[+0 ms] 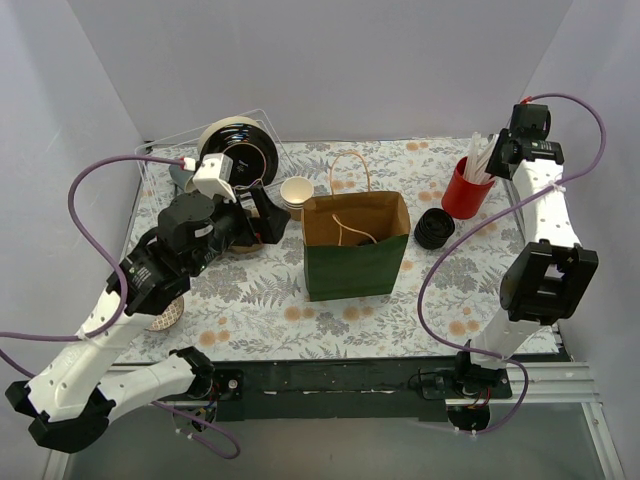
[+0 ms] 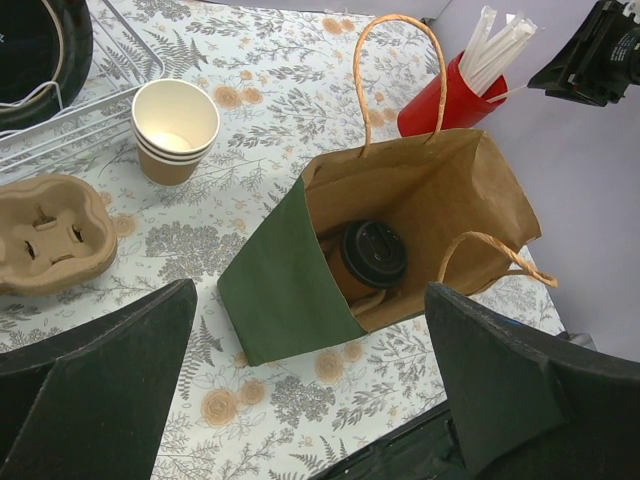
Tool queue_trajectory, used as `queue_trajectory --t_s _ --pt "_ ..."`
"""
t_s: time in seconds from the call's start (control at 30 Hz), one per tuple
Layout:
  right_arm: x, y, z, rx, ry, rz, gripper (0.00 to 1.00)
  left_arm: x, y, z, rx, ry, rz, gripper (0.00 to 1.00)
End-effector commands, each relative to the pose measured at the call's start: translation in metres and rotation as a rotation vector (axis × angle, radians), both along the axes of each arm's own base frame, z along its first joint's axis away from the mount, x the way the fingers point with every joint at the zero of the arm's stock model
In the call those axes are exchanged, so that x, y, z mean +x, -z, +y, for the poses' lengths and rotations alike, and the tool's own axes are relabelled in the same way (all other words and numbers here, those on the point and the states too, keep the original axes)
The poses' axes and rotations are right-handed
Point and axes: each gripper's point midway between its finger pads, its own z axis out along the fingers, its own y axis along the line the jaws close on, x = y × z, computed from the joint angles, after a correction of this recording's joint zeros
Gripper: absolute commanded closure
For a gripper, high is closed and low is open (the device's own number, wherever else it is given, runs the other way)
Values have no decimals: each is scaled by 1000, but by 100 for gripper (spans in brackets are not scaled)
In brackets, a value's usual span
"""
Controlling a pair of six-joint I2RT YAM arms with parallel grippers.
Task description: Pack the takeout coffee
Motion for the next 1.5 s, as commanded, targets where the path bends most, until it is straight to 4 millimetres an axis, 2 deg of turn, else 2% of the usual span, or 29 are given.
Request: queue_trajectory --t_s 0.0,0.4,0.93,1.3,1.47 --pt "15 1 -11 -20 57 -24 55 5 -16 1 -18 -15 -41 2" --pt "30 6 -21 -39 77 -47 59 10 -14 -5 -2 -10 -38 2" --pt "35 21 -21 13 78 -64 60 11 -10 -7 8 -2 -31 2" --pt "33 27 -28 11 93 -58 64 13 -9 -10 9 2 -26 2" --pt "36 23 -32 -1 90 -75 75 14 -6 -12 11 6 -20 2"
